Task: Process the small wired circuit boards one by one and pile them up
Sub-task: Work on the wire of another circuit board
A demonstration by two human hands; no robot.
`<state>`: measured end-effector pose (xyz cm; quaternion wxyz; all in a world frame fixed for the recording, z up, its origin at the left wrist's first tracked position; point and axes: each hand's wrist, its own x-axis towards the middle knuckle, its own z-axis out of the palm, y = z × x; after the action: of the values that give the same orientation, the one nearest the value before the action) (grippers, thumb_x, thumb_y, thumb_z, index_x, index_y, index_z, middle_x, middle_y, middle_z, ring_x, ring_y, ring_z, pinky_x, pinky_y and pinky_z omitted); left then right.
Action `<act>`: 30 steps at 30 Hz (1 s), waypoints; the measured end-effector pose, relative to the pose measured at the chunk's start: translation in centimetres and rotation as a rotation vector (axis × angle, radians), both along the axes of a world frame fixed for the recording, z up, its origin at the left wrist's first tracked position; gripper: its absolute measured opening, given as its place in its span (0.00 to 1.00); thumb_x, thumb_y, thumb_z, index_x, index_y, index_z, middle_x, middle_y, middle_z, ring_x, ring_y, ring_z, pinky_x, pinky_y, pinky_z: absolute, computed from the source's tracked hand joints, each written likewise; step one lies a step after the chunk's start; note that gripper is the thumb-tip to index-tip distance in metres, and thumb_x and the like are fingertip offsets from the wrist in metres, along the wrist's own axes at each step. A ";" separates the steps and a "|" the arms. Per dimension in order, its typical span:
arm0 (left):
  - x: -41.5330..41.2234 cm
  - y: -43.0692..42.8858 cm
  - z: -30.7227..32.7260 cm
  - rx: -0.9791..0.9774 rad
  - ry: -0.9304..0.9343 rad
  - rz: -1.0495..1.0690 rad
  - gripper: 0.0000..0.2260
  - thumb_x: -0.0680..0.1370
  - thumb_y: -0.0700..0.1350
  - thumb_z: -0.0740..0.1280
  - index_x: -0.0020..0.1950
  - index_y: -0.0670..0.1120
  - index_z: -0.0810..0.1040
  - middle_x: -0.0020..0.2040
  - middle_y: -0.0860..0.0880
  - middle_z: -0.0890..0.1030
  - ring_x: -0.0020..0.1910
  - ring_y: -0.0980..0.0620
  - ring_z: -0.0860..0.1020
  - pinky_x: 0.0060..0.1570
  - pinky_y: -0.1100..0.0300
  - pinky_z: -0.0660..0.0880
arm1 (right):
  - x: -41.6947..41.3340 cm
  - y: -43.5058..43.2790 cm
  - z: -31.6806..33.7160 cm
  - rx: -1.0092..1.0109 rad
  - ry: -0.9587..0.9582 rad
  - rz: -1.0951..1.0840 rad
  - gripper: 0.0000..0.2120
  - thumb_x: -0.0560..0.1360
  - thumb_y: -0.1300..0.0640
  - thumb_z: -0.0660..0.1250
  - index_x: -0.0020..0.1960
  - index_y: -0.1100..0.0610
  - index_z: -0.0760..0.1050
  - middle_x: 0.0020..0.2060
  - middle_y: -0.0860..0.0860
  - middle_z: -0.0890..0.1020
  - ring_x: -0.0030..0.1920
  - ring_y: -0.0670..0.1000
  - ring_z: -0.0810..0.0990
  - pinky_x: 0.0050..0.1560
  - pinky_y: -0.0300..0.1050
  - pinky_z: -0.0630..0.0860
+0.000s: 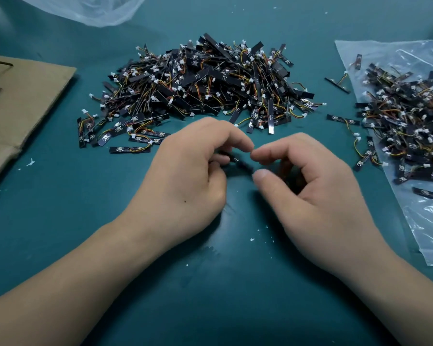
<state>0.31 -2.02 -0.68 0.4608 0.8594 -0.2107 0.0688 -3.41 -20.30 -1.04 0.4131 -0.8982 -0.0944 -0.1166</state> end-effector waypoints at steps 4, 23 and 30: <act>0.2 0.0 -0.3 -0.157 0.097 -0.003 0.25 0.69 0.27 0.56 0.54 0.49 0.81 0.54 0.53 0.82 0.58 0.53 0.81 0.55 0.62 0.81 | 0.1 0.3 0.1 -0.274 0.075 0.024 0.19 0.74 0.43 0.69 0.64 0.46 0.80 0.62 0.42 0.77 0.66 0.48 0.73 0.66 0.46 0.65; -0.1 -0.1 0.0 -0.355 0.166 -0.061 0.23 0.67 0.30 0.56 0.55 0.46 0.81 0.53 0.51 0.84 0.58 0.48 0.82 0.53 0.49 0.82 | 0.1 0.4 -0.2 -0.295 0.004 -0.041 0.11 0.77 0.45 0.68 0.57 0.44 0.84 0.49 0.43 0.77 0.51 0.51 0.73 0.56 0.57 0.71; -0.5 -0.1 0.4 -0.050 -0.031 -0.009 0.21 0.68 0.35 0.60 0.55 0.51 0.82 0.54 0.59 0.83 0.57 0.58 0.79 0.60 0.64 0.73 | 0.1 0.0 -0.4 -0.261 -0.037 -0.061 0.06 0.77 0.51 0.69 0.52 0.46 0.83 0.47 0.42 0.81 0.49 0.52 0.76 0.52 0.59 0.75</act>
<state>-0.14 -2.13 -0.28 0.4791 0.8455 -0.2200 0.0854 -3.35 -20.26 -1.43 0.2871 -0.9445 -0.0892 -0.1323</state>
